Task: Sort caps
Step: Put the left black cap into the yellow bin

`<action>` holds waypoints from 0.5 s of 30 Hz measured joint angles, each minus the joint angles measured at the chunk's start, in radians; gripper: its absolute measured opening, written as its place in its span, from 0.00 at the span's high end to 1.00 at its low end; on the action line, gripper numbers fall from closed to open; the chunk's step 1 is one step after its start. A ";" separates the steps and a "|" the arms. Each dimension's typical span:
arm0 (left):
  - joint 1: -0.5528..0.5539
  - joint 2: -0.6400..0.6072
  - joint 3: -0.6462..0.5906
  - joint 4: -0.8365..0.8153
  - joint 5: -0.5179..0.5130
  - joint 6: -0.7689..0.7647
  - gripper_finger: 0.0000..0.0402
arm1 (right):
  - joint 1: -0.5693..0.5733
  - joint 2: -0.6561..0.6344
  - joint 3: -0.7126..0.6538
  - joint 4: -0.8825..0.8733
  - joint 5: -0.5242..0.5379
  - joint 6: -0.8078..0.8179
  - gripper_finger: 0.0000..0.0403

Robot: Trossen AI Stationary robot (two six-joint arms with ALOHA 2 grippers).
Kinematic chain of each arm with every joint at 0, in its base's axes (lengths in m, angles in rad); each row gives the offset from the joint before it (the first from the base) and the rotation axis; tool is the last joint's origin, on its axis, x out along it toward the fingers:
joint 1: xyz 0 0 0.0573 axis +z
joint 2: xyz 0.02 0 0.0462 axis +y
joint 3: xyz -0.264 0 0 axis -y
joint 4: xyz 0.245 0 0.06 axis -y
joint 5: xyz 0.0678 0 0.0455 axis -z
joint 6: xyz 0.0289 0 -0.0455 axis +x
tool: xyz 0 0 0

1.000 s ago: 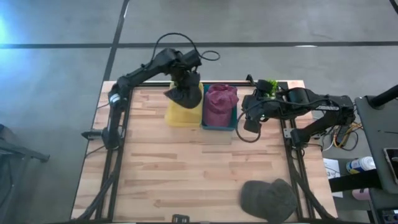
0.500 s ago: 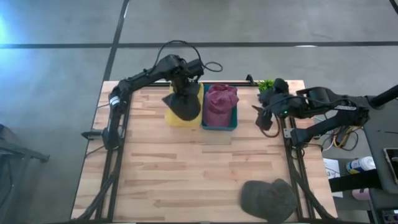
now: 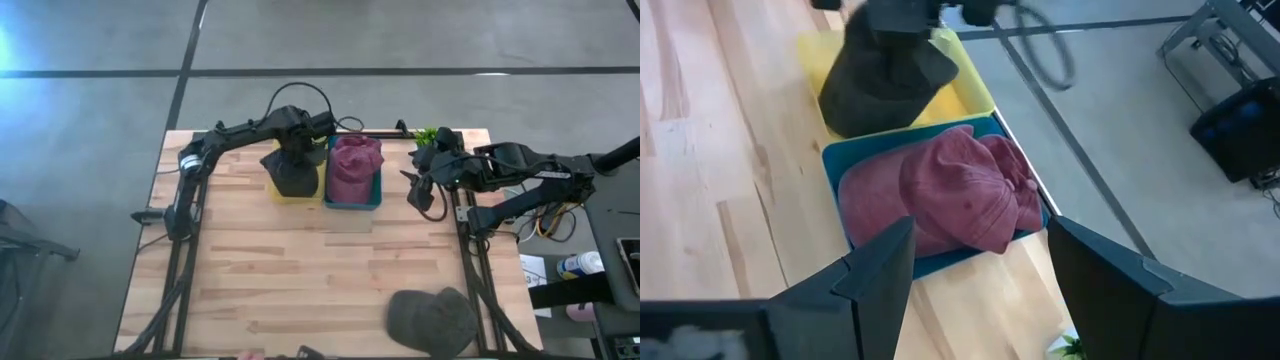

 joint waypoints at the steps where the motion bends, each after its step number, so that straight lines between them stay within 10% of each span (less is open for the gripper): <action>1: 0.002 0.000 -0.003 0.040 0.003 0.002 0.97 | 0.000 0.000 -0.002 0.000 -0.001 0.004 0.44; 15: 0.027 0.000 -0.026 0.224 0.026 -0.119 0.94 | 0.001 0.000 -0.003 0.001 -0.011 0.048 0.44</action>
